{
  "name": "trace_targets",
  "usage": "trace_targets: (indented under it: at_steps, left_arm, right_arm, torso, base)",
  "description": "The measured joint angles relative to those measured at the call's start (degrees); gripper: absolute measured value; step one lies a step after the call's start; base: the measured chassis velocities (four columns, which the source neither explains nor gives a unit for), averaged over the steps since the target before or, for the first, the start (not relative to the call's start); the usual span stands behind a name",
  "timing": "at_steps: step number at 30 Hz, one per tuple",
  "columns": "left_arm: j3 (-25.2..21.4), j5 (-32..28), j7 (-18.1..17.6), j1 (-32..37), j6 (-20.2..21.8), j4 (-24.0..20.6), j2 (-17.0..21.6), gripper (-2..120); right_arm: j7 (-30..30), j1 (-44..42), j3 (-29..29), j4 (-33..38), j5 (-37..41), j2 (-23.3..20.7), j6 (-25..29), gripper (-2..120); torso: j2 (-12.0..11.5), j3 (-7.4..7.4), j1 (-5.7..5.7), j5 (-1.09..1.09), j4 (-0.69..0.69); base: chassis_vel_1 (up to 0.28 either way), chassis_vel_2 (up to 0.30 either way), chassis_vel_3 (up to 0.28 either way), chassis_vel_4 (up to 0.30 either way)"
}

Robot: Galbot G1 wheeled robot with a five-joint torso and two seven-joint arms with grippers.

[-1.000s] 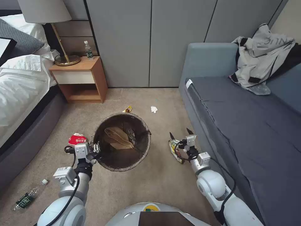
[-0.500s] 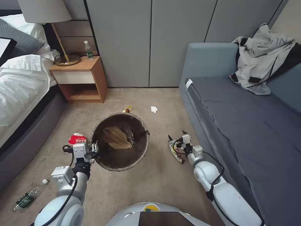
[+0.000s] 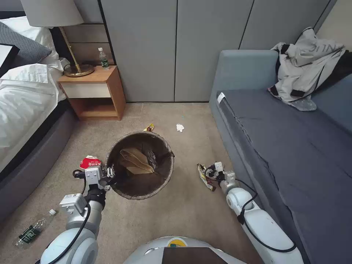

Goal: Pick up the trash bin, then pick up the garbage from the floor and place it into the trash bin.

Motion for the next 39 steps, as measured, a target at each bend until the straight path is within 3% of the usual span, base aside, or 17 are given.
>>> trace_targets:
  at_steps: [39]
  left_arm:
    - [1.11,0.13,0.21,-0.47,-0.31,1.04,0.22,2]
  right_arm:
    - [-0.40,3.51,-1.15,-14.81,-4.98,5.10,1.59,100]
  torso:
    - [0.00,0.00,0.00,-0.01,0.00]
  base:
    - [0.000,0.000,0.000,0.000]
